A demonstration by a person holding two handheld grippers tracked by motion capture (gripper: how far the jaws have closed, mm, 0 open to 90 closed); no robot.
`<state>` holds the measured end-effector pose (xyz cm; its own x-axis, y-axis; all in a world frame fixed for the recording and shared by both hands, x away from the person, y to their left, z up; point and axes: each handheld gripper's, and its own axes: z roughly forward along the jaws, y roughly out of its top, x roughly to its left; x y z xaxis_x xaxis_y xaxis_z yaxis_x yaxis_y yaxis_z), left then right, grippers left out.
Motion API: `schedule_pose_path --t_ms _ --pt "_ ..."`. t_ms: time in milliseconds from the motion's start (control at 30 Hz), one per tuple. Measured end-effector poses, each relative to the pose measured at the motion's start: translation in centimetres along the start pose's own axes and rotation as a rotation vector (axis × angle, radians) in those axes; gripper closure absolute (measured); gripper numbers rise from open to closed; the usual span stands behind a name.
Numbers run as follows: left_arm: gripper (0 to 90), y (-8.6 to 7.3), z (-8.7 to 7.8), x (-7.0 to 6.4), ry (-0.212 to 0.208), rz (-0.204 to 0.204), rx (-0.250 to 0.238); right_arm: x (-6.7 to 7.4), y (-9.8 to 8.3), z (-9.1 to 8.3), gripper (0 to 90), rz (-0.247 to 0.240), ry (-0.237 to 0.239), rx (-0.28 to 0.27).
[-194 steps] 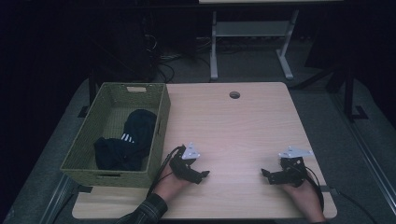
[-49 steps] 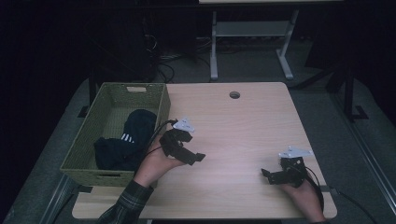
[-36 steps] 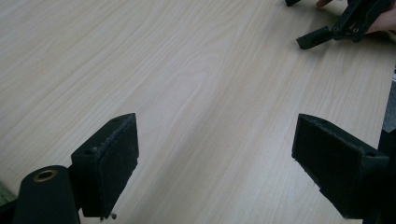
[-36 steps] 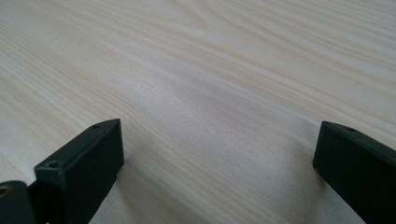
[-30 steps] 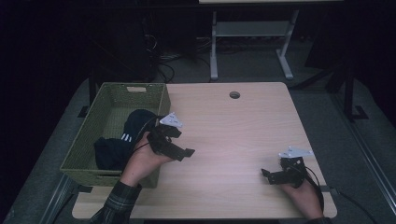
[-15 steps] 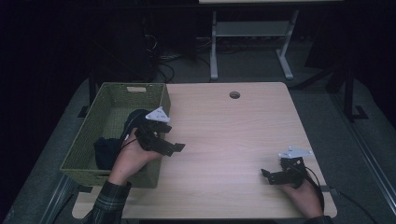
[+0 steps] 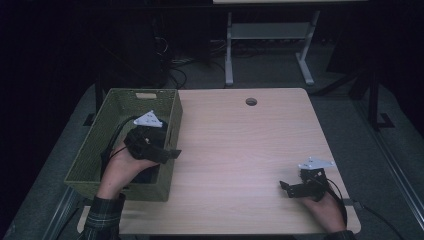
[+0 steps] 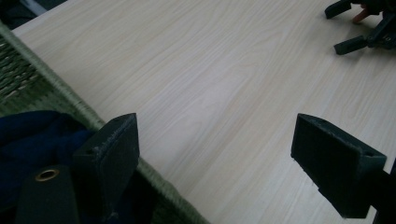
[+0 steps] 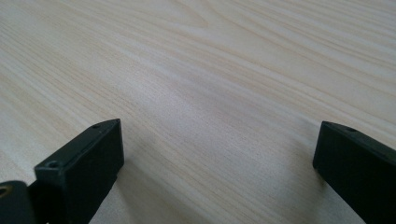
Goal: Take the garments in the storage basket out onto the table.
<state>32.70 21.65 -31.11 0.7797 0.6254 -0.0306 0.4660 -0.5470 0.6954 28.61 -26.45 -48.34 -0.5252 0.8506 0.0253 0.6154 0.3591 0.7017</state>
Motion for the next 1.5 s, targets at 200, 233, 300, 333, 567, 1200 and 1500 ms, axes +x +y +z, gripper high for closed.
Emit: schedule_pose_path --t_ms 200,233,300,333,567,1200,1500 --pt "15.0 -0.6 -0.6 0.6 0.041 -0.011 0.014 0.0 0.0 0.0 1.5 0.002 0.0 0.0" --pt "15.0 -0.7 -0.7 0.7 0.048 -0.012 0.019 0.0 0.0 0.0 1.5 0.002 0.0 0.0" --pt "15.0 -0.7 -0.7 0.7 0.051 -0.014 0.021 0.0 0.0 0.0 1.5 0.002 0.0 0.0" --pt "15.0 -0.8 -0.8 0.8 0.055 -0.013 0.022 0.0 0.0 0.0 1.5 0.001 0.0 0.0" --pt "15.0 -1.1 -1.3 1.2 0.058 -0.023 0.026 0.0 0.0 0.0 1.5 0.002 0.0 0.0" --pt "15.0 -3.1 -2.7 3.7 0.142 -0.078 0.064 0.0 0.0 0.0 1.5 0.002 0.0 0.0" --pt "14.9 -4.0 -2.2 4.8 0.165 -0.103 0.115 0.0 0.0 0.0 1.5 0.002 0.0 0.0"
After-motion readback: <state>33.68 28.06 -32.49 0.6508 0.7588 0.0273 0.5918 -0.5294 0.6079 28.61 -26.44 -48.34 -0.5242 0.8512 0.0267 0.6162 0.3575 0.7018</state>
